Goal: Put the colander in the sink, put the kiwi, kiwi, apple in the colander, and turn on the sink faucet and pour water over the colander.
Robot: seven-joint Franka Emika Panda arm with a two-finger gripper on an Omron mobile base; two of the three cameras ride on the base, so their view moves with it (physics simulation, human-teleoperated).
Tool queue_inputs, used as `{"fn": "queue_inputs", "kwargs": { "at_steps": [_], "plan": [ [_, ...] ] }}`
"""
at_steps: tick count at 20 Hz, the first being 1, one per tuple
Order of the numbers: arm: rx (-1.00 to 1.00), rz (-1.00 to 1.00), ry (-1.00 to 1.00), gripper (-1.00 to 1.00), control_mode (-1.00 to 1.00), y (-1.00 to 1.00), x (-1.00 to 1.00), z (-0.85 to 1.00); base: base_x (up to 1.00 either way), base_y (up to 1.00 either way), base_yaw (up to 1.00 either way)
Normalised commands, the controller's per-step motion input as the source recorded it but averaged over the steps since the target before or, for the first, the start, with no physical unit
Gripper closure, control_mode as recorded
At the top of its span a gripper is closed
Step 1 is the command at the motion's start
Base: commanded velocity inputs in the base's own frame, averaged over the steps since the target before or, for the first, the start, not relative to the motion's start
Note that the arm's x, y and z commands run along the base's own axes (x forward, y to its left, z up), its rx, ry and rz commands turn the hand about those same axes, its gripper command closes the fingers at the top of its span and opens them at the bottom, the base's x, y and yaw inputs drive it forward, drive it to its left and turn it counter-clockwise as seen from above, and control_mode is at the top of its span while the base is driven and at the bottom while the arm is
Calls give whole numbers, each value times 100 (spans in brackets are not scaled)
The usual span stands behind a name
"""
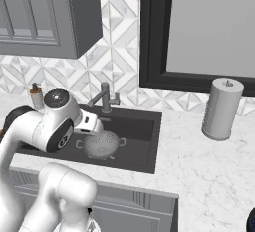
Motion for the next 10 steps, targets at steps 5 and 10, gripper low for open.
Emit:
{"fn": "queue_inputs", "kwargs": {
  "at_steps": [5,10],
  "plan": [
    [0,16,0,-100,-100,49,-65,18,0,0,0],
    [-3,19,0,-100,-100,81,-43,-4,0,0,0]
  ]
}}
